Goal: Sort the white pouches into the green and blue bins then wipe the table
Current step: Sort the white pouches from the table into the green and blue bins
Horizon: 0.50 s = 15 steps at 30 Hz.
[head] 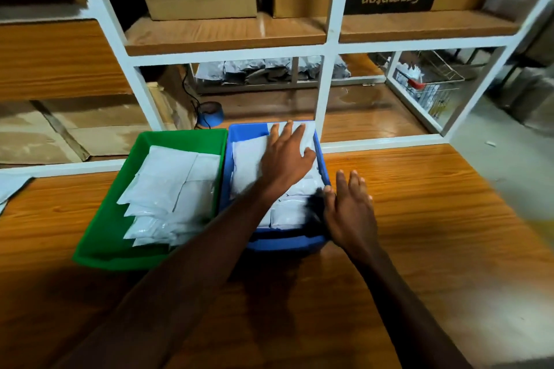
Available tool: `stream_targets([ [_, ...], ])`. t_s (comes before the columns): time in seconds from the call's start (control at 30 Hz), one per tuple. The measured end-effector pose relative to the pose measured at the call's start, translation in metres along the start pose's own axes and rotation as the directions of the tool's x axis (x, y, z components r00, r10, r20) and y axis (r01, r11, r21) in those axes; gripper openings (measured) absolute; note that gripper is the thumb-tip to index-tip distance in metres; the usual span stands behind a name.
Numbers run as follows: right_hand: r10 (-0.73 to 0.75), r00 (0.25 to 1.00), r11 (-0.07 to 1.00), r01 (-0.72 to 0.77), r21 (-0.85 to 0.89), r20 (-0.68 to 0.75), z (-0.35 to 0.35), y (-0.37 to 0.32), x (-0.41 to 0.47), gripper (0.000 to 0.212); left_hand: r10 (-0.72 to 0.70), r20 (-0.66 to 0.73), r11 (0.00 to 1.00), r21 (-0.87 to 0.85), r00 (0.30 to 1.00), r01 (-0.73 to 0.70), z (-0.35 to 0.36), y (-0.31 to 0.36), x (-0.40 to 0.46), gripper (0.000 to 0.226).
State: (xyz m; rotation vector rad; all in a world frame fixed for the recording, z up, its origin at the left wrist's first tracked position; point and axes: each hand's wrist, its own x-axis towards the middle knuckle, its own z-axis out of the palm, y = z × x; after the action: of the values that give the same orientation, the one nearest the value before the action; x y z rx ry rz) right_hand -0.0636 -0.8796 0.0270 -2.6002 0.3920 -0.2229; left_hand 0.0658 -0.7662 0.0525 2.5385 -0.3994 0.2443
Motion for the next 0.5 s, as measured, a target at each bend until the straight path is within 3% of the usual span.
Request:
stream_targets([
  [0.2,0.035,0.999,0.99,-0.035,0.136,0.004,0.013,0.011,-0.003,0.057,-0.023,0.146,0.965,0.263,0.989,-0.016,0.042,0.002,0.024,0.06],
  [0.5,0.033,0.999,0.985,-0.032,0.168,-0.003,0.014,0.012,-0.001,0.06,-0.037,0.145,0.947,0.321,0.989,-0.012,0.062,-0.003,0.015,0.06],
])
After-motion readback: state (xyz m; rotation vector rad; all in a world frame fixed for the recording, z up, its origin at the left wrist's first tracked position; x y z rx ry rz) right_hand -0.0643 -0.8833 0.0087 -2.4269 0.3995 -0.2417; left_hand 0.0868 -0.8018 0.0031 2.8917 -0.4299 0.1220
